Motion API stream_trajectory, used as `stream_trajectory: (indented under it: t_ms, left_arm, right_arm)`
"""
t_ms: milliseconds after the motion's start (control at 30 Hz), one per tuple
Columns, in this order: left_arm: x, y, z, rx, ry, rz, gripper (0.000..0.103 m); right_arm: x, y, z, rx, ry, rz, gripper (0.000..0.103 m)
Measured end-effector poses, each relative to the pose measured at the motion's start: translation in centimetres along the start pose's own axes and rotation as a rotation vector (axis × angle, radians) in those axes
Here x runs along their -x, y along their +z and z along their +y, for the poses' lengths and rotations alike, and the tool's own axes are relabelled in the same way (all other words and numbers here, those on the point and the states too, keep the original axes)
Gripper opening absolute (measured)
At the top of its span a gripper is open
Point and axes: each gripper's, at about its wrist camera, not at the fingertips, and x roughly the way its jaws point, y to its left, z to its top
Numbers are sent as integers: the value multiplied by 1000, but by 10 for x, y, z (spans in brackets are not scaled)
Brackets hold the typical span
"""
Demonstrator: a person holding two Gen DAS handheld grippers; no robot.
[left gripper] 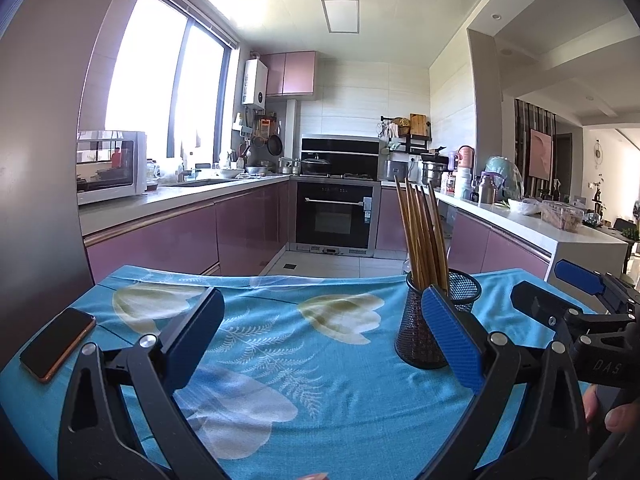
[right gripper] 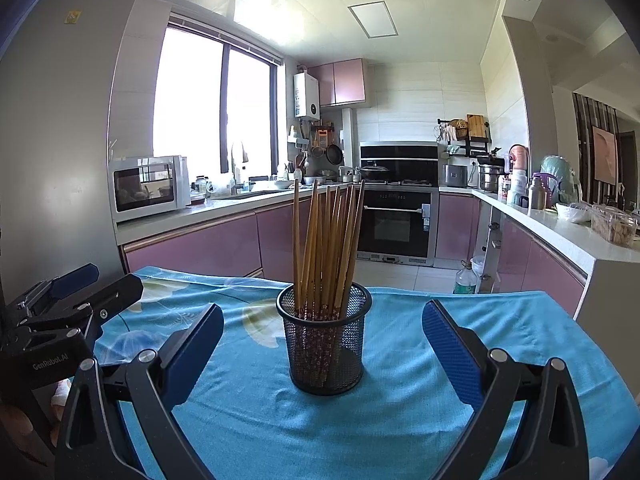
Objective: Organize utensils
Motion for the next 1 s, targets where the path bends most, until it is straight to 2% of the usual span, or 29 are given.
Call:
stream_trajectory:
  t_ms: [1000]
  left_arm:
    - [-1,-1,0,2,-1,2,97]
  right_arm:
    - [1,2,3,12,2,-6,96]
